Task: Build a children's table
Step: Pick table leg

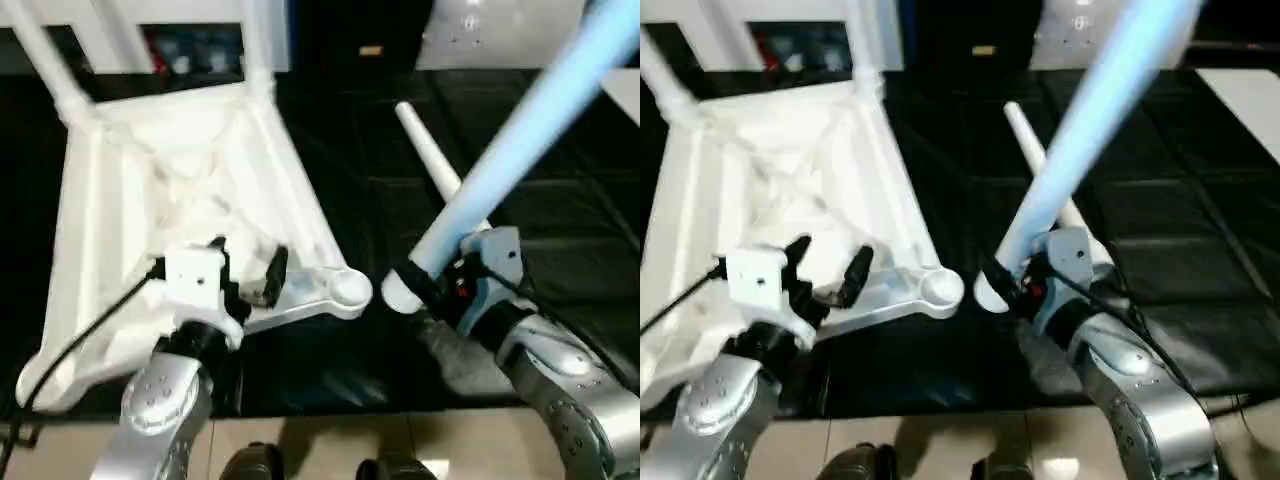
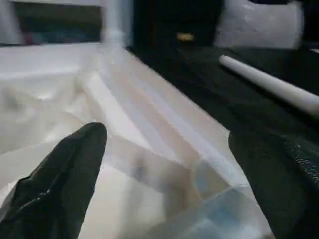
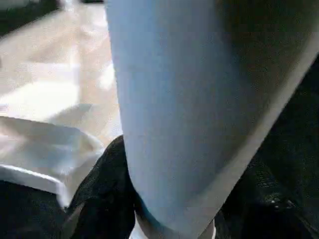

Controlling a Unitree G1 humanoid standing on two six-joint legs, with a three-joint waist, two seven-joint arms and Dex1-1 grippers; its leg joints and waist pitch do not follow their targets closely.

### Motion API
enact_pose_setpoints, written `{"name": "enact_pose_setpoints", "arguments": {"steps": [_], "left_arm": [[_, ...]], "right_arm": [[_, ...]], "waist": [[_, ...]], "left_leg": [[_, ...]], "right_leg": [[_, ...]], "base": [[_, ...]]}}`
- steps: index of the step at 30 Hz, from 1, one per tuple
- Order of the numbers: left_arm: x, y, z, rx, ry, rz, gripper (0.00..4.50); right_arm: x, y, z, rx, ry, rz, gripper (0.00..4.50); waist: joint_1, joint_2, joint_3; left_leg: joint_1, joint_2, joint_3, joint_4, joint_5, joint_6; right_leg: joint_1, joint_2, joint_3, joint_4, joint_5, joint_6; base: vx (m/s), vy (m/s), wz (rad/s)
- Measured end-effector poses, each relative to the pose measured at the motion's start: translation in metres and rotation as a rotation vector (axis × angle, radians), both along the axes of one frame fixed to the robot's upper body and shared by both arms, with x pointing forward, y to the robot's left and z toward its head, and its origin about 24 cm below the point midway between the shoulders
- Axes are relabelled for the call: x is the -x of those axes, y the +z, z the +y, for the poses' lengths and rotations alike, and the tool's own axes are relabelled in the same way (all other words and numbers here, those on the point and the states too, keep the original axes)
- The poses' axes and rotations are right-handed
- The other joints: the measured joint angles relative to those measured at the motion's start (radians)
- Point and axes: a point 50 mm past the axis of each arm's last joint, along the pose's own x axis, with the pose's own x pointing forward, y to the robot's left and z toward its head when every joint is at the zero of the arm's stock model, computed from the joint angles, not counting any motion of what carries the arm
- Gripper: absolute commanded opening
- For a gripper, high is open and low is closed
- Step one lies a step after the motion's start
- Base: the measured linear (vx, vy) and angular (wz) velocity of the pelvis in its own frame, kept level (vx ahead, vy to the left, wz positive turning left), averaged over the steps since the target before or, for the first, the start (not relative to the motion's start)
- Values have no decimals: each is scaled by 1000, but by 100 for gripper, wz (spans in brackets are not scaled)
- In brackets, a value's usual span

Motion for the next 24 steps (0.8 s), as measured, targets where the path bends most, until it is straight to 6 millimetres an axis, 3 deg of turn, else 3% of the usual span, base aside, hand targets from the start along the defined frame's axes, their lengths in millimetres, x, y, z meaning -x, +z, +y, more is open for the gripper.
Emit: {"name": "enact_pose_setpoints", "arguments": {"steps": [1, 2, 3, 4, 6, 7, 9, 10, 11, 16, 21, 22, 24], "left_arm": [[0, 0, 1, 1, 5, 2, 450], [1, -2, 2, 2, 10, 10, 450], [2, -3, 1, 5, 7, 16, 450], [2, -3, -1, 16, 2, 16, 450], [1, 0, -8, 35, -44, 4, 450], [0, 1, -9, 36, -58, -4, 450], [-2, 1, -8, 11, -98, 2, 450], [-5, 1, -7, -1, -117, 3, 450], [-6, 1, -7, -5, -131, 4, 450], [-26, 9, -1, -118, -372, -11, 450], [-38, 10, 5, -291, -682, 59, 450], [-38, 9, 4, -301, -724, 75, 421], [-40, 2, 1, -367, -863, 135, 414]], "right_arm": [[0, 1, 1, -28, -7, 1, 188], [0, 1, 3, -49, -3, 1, 188], [0, 1, 3, -51, 2, 3, 188], [0, 0, 0, -35, -1, 8, 188], [-1, 2, -8, -29, -26, -9, 188], [-2, 5, -11, -33, -40, -25, 188], [-5, 9, -11, -46, -42, -47, 188], [-6, 11, -10, -49, -35, -58, 188], [-7, 13, -10, -51, -31, -66, 188], [-16, 28, -5, -86, 19, -126, 188], [-23, 37, -4, -94, 42, -147, 188], [-24, 36, -5, -93, 44, -141, 188], [-27, 32, -5, -73, 67, -120, 188]], "waist": [[12, -8, -3], [23, -10, -4], [38, -12, -4], [51, -18, 0], [67, -19, 0], [69, -17, -2], [70, -9, -6], [69, -7, -8], [67, -8, -8], [62, -8, -9], [65, -10, -10], [65, -10, -10], [69, -10, -10]], "left_leg": [[0, -2, 0, -1, 2, -1], [1, -1, 0, -2, 5, 3], [-9, 1, 18, 1, 12, 47], [-9, 6, 48, 2, 11, 90], [16, 11, 88, -13, 10, 83], [23, 20, 93, -26, 3, 60], [22, 43, 98, -31, 14, 15], [21, 50, 97, -31, 20, -16], [19, 52, 98, -29, 21, -27], [14, 59, 111, -29, 24, -27], [15, 60, 137, -29, 30, -15], [15, 60, 142, -29, 32, -12], [15, 60, 154, -31, 35, -6]], "right_leg": [[-14, 3, 30, 21, -8, 0], [-19, 6, 40, 26, -10, 30], [-18, 9, 43, 25, 0, 48], [-19, 8, 43, 21, 5, 46], [-21, 13, 48, 18, 11, 63], [-23, 20, 45, 17, 14, 62], [-25, 35, 42, 7, 24, 52], [-26, 38, 39, 5, 28, 49], [-26, 38, 38, 4, 30, 48], [-25, 37, 40, -28, 59, 39], [-26, 25, 46, -29, 64, 42], [-26, 22, 45, -28, 64, 43], [-27, 16, 46, -28, 66, 45]], "base": [[-13, -192, 63], [-38, -216, 31], [-20, -212, 1], [-20, -212, 1], [-31, -153, -1], [-45, -130, 1], [-22, -43, -1], [0, 0, 0], [0, 0, 0], [-29, 59, -4], [-24, 38, -1], [0, 0, 0], [0, 0, 0]]}}
